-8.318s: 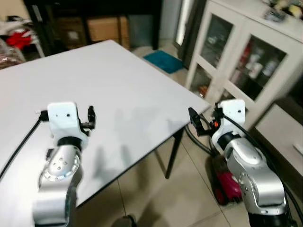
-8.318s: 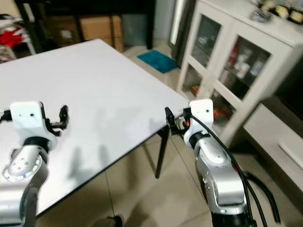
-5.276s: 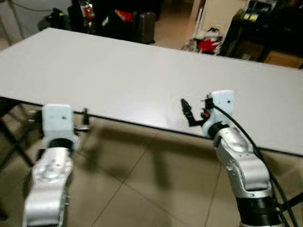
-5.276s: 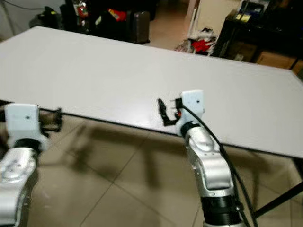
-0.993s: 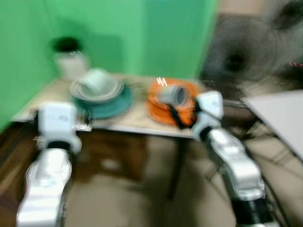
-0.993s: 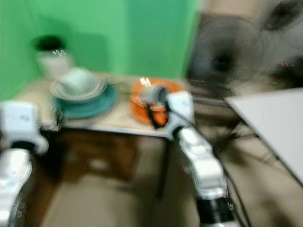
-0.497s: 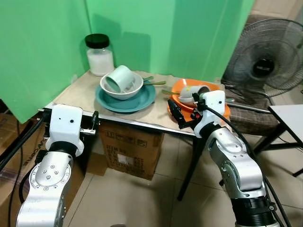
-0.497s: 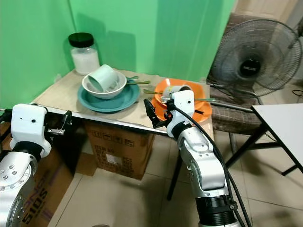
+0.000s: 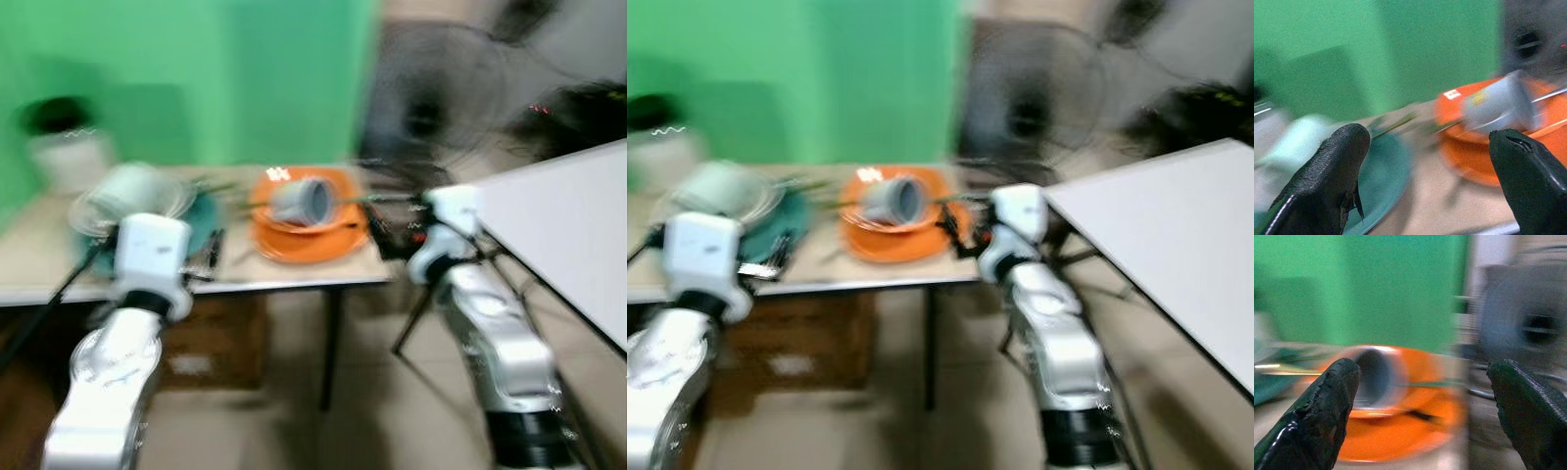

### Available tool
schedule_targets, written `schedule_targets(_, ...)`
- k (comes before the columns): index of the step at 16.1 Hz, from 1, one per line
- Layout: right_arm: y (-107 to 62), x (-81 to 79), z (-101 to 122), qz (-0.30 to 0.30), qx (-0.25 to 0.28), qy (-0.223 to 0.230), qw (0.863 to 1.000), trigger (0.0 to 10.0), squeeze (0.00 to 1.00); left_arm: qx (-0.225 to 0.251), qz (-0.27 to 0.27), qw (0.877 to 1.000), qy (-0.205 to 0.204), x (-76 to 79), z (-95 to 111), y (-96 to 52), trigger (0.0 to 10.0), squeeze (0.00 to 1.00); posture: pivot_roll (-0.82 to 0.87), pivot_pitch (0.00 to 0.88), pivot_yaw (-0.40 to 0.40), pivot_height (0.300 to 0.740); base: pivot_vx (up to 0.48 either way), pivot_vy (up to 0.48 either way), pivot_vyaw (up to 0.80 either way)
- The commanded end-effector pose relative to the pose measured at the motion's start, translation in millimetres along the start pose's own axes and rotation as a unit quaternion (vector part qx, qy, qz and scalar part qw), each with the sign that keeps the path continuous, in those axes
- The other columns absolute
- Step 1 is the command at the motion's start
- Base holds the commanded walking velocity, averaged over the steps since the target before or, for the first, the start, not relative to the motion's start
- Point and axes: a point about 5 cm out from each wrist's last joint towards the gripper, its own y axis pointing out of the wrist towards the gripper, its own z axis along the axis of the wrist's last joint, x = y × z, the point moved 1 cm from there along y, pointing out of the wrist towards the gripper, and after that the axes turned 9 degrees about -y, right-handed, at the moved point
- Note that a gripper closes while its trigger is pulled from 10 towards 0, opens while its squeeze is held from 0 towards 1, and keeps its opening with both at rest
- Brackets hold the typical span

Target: Setting the table

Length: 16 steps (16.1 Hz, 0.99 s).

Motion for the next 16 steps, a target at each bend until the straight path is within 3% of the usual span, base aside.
schedule_targets(1, 0.8, -7.1, 5.5, 0.011, 0.007, 0.007, 1.0, 10.0, 0.0, -0.002, 0.003, 1.0, 0.004, -5.5, -1.7, -0.2, 10.0, 0.0, 0.05, 0.0, -0.03, 0.74, 0.311, 0.0, -0.8)
schedule_targets(6, -10.8, -4.5, 5.6, 0.011, 0.013, 0.011, 1.0, 10.0, 0.0, 0.0, -0.037, 0.999, 0.023, -10.9, -1.4, 0.0, 10.0, 0.0, 0.03, 0.0, -0.032, 0.74, 0.299, 0.0, -0.16)
schedule_targets(9, -19.9, -3.6, 6.4, 0.035, 0.019, 0.014, 0.999, 10.0, 0.0, -0.014, -0.091, 0.996, 0.017, -14.3, -3.8, 1.1, 10.0, 0.0, 0.0, 0.0, -0.025, 0.74, 0.0, 0.0, 0.0)
schedule_targets(10, -21.1, -3.1, 7.7, 0.047, 0.02, 0.02, 0.998, 10.0, 0.0, 0.013, -0.117, 0.993, 0.026, -13.2, 2.5, 2.2, 10.0, 0.0, 0.0, 0.0, -0.024, 0.74, 0.0, 0.0, 0.0)
schedule_targets(13, -22.0, 9.6, 17.9, 0.074, 0.034, 0.024, 0.996, 10.0, 0.0, -0.003, -0.17, 0.985, 0.026, -16.0, 0.3, 16.2, 10.0, 0.0, -0.03, 0.0, 0.002, 0.74, 0.0, 0.0, 0.0)
schedule_targets(14, -22.5, 14.7, 20.7, 0.083, 0.038, 0.013, 0.996, 10.0, 0.0, 0.003, -0.186, 0.982, 0.015, -15.6, 1.2, 22.9, 10.0, 0.19, -0.04, 0.0, 0.004, 0.74, 0.0, 0.0, 0.0)
schedule_targets(15, -23.4, 19.6, 22.3, 0.09, 0.039, 0.0, 0.995, 10.0, 0.0, 0.007, -0.202, 0.979, 0.009, -14.1, 1.4, 27.6, 10.0, 0.55, -0.05, 0.0, 0.005, 0.74, 0.0, 0.0, 0.0)
schedule_targets(16, -23.3, 23.7, 24.0, 0.098, 0.038, -0.011, 0.994, 10.0, 0.0, 0.009, -0.219, 0.976, 0.008, -13.9, 1.1, 33.0, 10.0, 1.0, -0.05, 0.0, 0.005, 0.74, 0.0, 0.0, 0.0)
